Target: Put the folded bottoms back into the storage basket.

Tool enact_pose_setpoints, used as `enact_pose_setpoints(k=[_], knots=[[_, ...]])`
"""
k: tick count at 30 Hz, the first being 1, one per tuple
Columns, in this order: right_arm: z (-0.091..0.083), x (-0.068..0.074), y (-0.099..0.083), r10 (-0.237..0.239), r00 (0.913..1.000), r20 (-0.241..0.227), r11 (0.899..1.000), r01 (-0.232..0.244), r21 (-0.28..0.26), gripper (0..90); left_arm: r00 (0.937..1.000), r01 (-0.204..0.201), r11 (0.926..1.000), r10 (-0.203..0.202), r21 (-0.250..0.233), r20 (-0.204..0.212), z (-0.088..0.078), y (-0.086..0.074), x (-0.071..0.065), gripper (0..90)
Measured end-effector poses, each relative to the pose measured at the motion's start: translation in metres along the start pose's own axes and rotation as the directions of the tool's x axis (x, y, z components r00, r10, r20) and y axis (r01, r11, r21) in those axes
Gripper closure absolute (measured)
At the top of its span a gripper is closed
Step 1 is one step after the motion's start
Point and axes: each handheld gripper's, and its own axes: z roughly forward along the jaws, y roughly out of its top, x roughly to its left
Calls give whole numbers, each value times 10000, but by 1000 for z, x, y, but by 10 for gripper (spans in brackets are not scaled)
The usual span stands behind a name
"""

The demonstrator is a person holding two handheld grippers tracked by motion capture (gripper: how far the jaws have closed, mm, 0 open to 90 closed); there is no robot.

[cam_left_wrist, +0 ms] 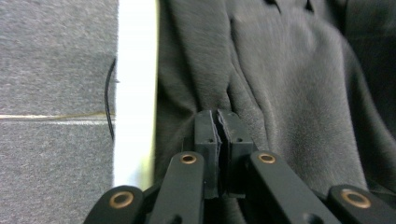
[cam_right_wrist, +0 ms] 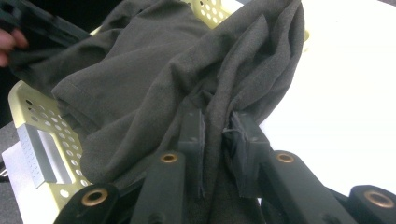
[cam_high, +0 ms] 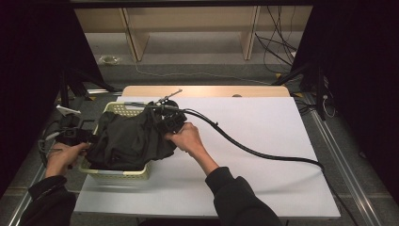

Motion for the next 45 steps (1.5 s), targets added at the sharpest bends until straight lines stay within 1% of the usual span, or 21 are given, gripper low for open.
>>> enact_pose_setpoints(k=[1,3,5,6,10,13,14,15,17,18,20,23,25,28,30,34,35,37,38,42,45], knots=[[0,0,0,-3,10000,-2,10000,3,8,763,10000,0,10000,0,0,0,0,0,0,862],[0,0,0,-77,10000,-5,10000,78,4,763,9995,-172,9996,178,245,-244,14,-1,-6,869],[0,0,-1,-92,10000,4,10000,92,2,763,9991,-244,9991,256,349,-331,22,-3,-8,878],[0,0,-1,-57,10000,17,10000,57,11,764,9994,-152,9994,161,301,-312,29,-5,-5,884],[1,0,-2,-98,10000,14,9999,98,40,762,9997,22,9993,-13,373,-247,35,-7,0,881],[1,0,-3,-83,10000,0,10000,83,27,756,9998,17,9999,-15,129,-205,26,-4,-2,855],[1,0,-3,-78,10000,-3,10000,78,26,753,10000,19,9999,-19,-108,-83,15,-2,-3,823],[1,0,-3,-79,10000,-10,10000,79,23,749,10000,19,9999,-19,-108,-83,15,-2,-3,788],[1,0,-3,-78,10000,-14,10000,78,21,745,10000,20,9985,-18,-539,30,2,1,-5,767],[1,0,-2,-67,10000,-15,10000,67,35,740,9997,-75,9953,95,-961,212,-10,3,-10,749],[1,0,-2,-67,10000,-11,10000,67,36,735,9993,-174,9939,210,-1087,323,-14,3,-14,741],[0,0,-2,-8,10000,-22,10000,8,47,727,9934,-586,9898,707,-1298,903,-16,4,-34,722],[1,0,-2,-69,10000,-5,10000,69,42,731,9885,-880,9886,1018,-1219,1119,-13,4,-46,724],[1,0,-3,-44,10000,2,10000,44,51,732,9747,-1157,9894,1302,-881,1815,0,3,-62,782],[1,-1,-4,-100,9999,15,9999,100,43,740,9696,-1361,9887,1459,-625,1965,10,1,-69,811],[0,-1,-4,-97,9999,27,9999,97,45,747,9758,-1605,9870,1604,-116,1484,33,-4,-74,850],[0,-1,-4,-94,10000,32,9999,94,61,747,9771,-1706,9853,1676,119,1311,41,-6,-74,864],[0,-1,-4,-66,10000,23,9999,65,86,748,9813,-1668,9841,1597,605,1075,60,-11,-71,889],[0,-1,-4,-69,10000,1,9999,69,76,748,9813,-1668,9841,1597,605,1075,60,-11,-71,890],[2,0,-5,-176,9998,-11,9997,176,160,747,9844,-1676,9800,1606,1069,715,80,-17,-73,890],[2,0,-5,-187,9998,-20,9997,187,161,743,9841,-1675,9813,1607,951,754,78,-16,-72,889]])
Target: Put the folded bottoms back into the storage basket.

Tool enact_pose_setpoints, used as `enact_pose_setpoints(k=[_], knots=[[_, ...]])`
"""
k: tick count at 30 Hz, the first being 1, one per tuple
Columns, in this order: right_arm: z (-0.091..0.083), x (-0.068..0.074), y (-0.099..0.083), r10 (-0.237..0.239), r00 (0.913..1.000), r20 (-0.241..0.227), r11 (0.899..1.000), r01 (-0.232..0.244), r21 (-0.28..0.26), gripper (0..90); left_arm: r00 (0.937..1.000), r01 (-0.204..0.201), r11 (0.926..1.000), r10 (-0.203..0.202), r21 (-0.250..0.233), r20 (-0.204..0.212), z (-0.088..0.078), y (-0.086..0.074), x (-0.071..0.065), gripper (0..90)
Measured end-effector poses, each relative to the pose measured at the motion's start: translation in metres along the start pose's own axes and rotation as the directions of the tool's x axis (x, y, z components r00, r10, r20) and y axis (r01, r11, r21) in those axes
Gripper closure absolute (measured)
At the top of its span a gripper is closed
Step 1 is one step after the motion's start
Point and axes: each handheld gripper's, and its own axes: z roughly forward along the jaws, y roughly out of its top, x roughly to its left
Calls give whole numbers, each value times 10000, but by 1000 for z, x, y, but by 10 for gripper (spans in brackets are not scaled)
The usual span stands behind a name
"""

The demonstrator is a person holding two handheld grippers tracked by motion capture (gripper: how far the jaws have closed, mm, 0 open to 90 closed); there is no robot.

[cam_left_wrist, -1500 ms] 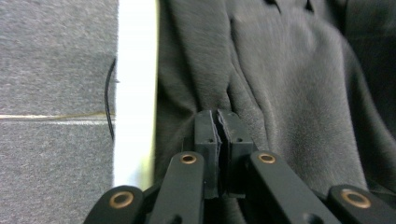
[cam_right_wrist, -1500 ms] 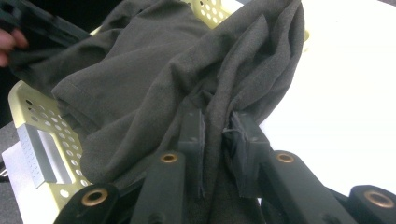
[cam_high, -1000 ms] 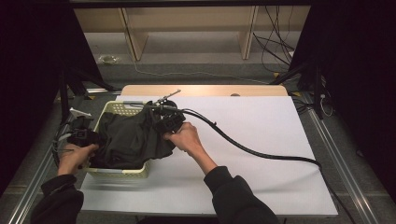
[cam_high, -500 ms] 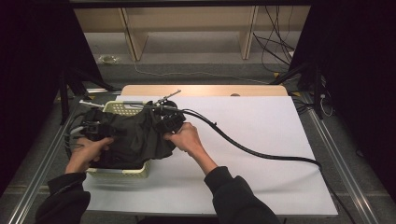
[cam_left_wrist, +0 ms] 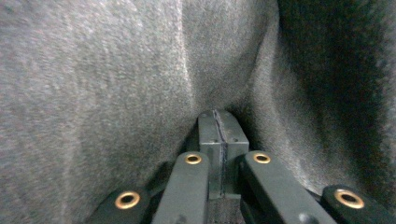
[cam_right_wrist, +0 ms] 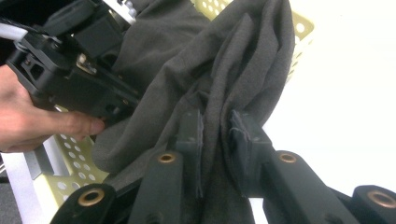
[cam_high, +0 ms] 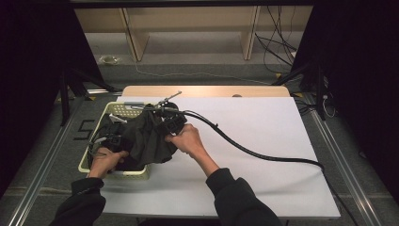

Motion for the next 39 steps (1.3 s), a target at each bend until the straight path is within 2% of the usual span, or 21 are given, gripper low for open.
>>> enact_pose_setpoints(k=[1,3,4,7,8,9,11,13,18,21,23,24,26,30,31,32,35,38,39], knots=[[0,0,0,-15,10000,11,10000,15,2,741,9998,148,9999,-147,-57,109,-1,0,1,884],[-1,0,0,19,10000,19,10000,-19,0,736,9997,128,9999,-126,-81,206,-4,1,0,823],[-1,0,0,19,10000,19,10000,-19,0,736,9994,131,9997,-125,-183,324,-8,2,-1,823],[-2,-2,1,64,10000,4,10000,-64,-14,712,9981,156,9961,-103,-865,612,-28,7,-7,684],[-2,-2,1,64,10000,4,10000,-64,-14,712,9976,171,9941,-98,-1071,679,-35,8,-9,684],[-2,-3,1,53,10000,33,10000,-53,-6,710,9974,145,9923,-57,-1233,715,-41,9,-12,617],[-3,-4,1,67,10000,41,10000,-67,-13,714,9957,149,9891,-13,-1467,923,-48,11,-18,571],[-3,-3,2,48,10000,68,10000,-48,-29,726,9917,-53,9893,239,-1459,1267,-49,12,-28,549],[-3,-3,2,6,9999,115,10000,-6,-24,778,9872,-344,9929,515,-1137,1507,-40,11,-40,499],[-3,-2,2,-51,9999,148,10000,51,2,820,9870,-368,9942,519,-1009,1520,-33,11,-44,466],[-3,-2,2,-75,9999,142,10000,74,36,833,9831,-291,9949,459,-966,1770,-31,12,-45,473],[-3,-2,1,-101,9998,156,9999,100,55,835,9852,-364,9945,523,-984,1633,-30,12,-47,487],[-3,-2,1,-88,9998,160,9999,87,62,835,9853,-415,9946,565,-954,1609,-29,12,-48,504],[-1,-1,0,-112,9999,131,9999,110,112,834,9855,-532,9948,664,-870,1561,-23,11,-49,648],[-1,-1,0,-112,9999,131,9999,110,112,834,9867,-576,9943,704,-898,1467,-22,11,-50,648],[-1,-1,0,-119,9999,102,9998,118,132,829,9861,-578,9941,712,-917,1500,-22,11,-49,706],[0,-1,0,-103,9999,110,9998,102,148,823,9853,-574,9939,716,-942,1553,-22,11,-50,729],[1,-1,0,-92,9999,101,9999,91,107,803,9870,-541,9931,690,-1044,1450,-27,12,-50,824],[1,-1,0,-78,9999,84,9999,77,108,799,9855,-490,9935,647,-1023,1569,-27,12,-47,832]])
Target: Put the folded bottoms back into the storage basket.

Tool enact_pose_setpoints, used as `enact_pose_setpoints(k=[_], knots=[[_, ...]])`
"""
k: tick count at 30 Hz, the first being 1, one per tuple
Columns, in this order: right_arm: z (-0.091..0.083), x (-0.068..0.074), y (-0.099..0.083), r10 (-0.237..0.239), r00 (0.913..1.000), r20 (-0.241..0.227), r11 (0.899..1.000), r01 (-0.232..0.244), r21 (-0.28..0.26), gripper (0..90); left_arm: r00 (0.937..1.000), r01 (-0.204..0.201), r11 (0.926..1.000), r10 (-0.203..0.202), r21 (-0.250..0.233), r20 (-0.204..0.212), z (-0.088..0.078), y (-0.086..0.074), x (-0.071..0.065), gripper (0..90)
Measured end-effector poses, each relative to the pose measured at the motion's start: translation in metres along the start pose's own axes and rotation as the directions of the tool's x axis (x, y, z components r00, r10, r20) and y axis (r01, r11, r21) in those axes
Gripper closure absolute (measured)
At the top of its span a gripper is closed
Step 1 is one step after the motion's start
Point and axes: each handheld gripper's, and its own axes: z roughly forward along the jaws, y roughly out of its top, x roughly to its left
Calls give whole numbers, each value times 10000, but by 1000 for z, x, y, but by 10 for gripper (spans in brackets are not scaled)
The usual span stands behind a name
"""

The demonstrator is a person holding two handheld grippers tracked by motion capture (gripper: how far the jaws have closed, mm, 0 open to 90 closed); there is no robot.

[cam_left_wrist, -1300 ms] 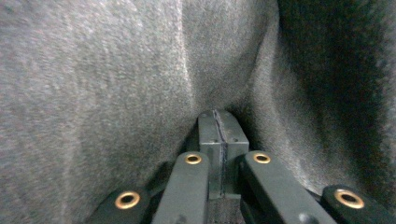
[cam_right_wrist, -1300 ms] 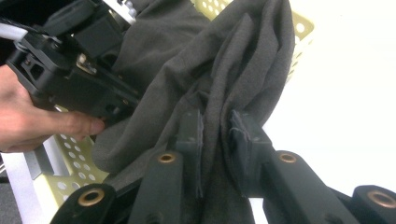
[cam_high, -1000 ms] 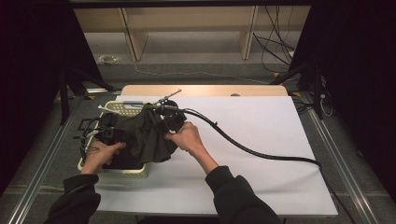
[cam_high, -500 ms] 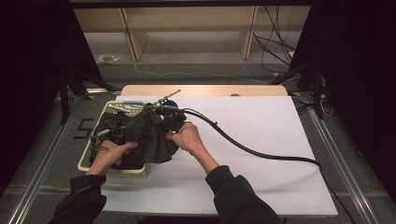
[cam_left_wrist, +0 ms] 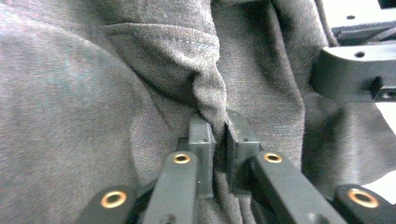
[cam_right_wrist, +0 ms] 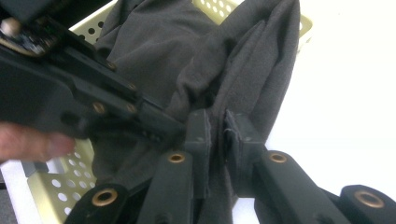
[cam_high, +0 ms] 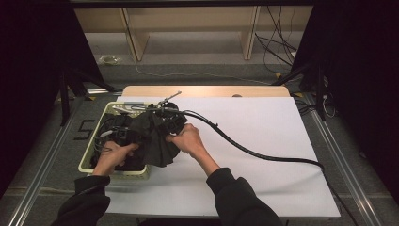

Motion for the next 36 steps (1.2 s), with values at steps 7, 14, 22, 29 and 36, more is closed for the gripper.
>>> enact_pose_setpoints(k=[7,14,22,29,36], knots=[[1,0,0,28,10000,7,10000,-28,5,759,9994,-198,9997,195,-110,-281,-1,0,-2,846],[-6,-2,-1,-63,9997,227,9999,66,-145,590,9981,-127,9999,120,-111,-596,-2,0,7,847],[-30,-16,-1,355,9990,280,9954,-328,-900,479,9938,-67,10000,72,54,-1112,6,0,15,848],[-58,-46,-16,679,9960,578,9882,-592,-1411,403,9901,238,9989,-178,415,-1393,16,-1,32,847],[-80,-67,-40,632,9909,1191,9882,-455,-1466,406,9891,363,9980,-286,513,-1445,22,0,36,846]])
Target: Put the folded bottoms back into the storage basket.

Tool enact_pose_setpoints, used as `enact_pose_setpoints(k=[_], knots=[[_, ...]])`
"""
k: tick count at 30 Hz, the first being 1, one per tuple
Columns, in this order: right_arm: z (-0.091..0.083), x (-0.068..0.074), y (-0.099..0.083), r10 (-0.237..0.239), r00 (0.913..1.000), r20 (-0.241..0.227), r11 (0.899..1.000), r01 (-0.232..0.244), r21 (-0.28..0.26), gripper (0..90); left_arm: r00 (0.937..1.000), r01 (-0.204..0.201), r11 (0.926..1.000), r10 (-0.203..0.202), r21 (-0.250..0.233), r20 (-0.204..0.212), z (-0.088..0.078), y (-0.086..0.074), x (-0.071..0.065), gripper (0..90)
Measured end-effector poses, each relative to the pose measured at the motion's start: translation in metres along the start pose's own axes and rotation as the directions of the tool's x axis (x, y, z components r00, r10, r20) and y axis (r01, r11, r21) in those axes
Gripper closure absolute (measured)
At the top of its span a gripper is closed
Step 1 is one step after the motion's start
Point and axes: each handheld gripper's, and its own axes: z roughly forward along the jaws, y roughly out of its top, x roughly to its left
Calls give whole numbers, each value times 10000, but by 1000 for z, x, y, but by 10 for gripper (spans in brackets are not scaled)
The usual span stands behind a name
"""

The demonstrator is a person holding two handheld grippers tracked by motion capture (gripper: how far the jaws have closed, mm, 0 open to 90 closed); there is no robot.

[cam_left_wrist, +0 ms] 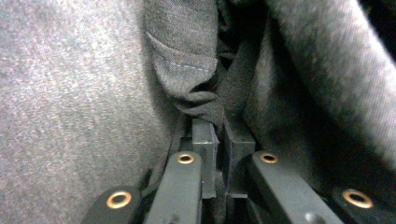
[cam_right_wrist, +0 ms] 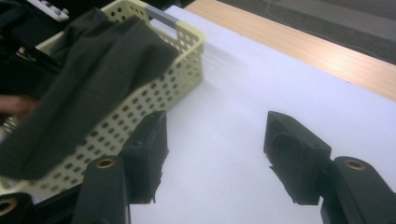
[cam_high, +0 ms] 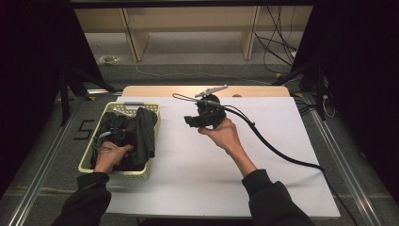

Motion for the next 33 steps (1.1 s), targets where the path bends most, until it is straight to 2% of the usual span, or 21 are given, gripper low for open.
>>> enact_pose_setpoints(k=[3,5,6,12,14,19,24,29,31,32,33], knots=[[-9,-5,-8,-33,10000,89,9999,34,-99,406,10000,7,10000,-7,11,-62,1,1,0,845],[-15,-7,-12,-25,9999,123,9999,27,-159,404,9998,-131,9999,132,73,-126,1,1,0,843],[-21,-9,-16,-95,9997,237,9995,102,-298,397,9999,-63,10000,63,16,-98,1,0,-1,839],[-35,-10,-27,-131,9996,259,9981,146,-607,361,10000,13,10000,-13,-70,26,-2,-1,0,831],[-41,-10,-36,-204,9994,286,9978,221,-623,355,10000,-55,10000,55,-54,-47,-3,-1,0,833],[-48,-12,-44,-425,9983,394,9978,444,-490,355,9996,-159,9999,158,-45,-238,0,0,-3,836],[-60,-18,-50,-362,9978,560,9969,399,-671,357,9992,-131,9999,129,-62,-376,3,0,-5,836],[-66,-23,-58,-347,9968,719,9974,392,-612,357,9995,20,9999,-26,-158,-324,-2,0,-3,810],[-68,-25,-61,-315,9968,739,9976,360,-593,357,9998,77,9997,-81,-245,-184,-7,0,-3,776],[-71,-27,-64,-328,9964,786,9978,373,-554,357,9999,112,9995,-114,-290,-51,-10,0,-3,722],[-71,-27,-64,-328,9964,786,9978,373,-554,357,9999,149,9994,-146,-300,87,-13,-1,-3,722]])
